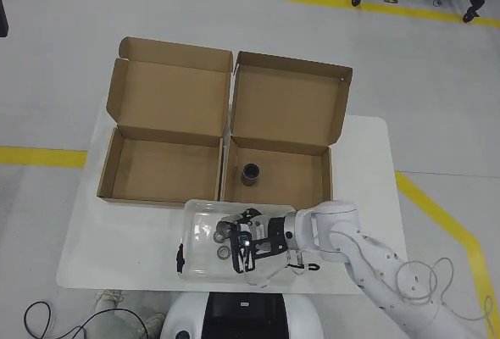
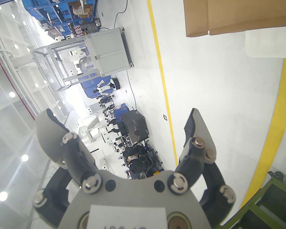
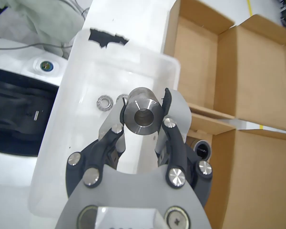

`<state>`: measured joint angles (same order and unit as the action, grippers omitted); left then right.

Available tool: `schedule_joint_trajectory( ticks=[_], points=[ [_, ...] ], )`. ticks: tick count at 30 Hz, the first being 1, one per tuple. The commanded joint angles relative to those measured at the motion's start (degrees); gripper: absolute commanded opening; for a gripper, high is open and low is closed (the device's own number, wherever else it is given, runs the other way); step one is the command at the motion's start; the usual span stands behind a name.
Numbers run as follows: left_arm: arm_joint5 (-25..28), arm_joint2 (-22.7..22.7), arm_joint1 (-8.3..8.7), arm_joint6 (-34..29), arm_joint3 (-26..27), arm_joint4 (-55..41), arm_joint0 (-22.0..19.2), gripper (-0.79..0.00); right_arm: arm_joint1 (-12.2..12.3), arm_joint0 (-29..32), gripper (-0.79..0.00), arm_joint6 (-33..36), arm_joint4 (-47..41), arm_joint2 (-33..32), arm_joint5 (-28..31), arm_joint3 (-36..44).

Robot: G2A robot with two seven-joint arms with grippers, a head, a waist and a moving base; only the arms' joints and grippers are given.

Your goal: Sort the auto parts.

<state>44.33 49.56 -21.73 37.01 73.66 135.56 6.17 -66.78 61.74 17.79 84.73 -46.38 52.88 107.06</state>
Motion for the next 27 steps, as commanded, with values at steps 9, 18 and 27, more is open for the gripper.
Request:
schedule_joint_trajectory(
  ticks=[9,18,27],
  points=[
    [0.0,0.0,0.00,0.0,0.0,0.0,0.0,0.000,-1.7,-8.6,-0.785,-9.0,-3.7,-0.8,-3.9,-2.4],
    [0.0,0.0,0.00,0.0,0.0,0.0,0.0,0.000,-2.8,-15.2,-0.785,-17.7,-10.8,-4.5,-6.0,-5.6],
    [0.0,0.0,0.00,0.0,0.0,0.0,0.0,0.000,-3.5,-16.6,-0.785,-36.6,-12.7,-6.3,-4.2,-6.7]
  ],
)
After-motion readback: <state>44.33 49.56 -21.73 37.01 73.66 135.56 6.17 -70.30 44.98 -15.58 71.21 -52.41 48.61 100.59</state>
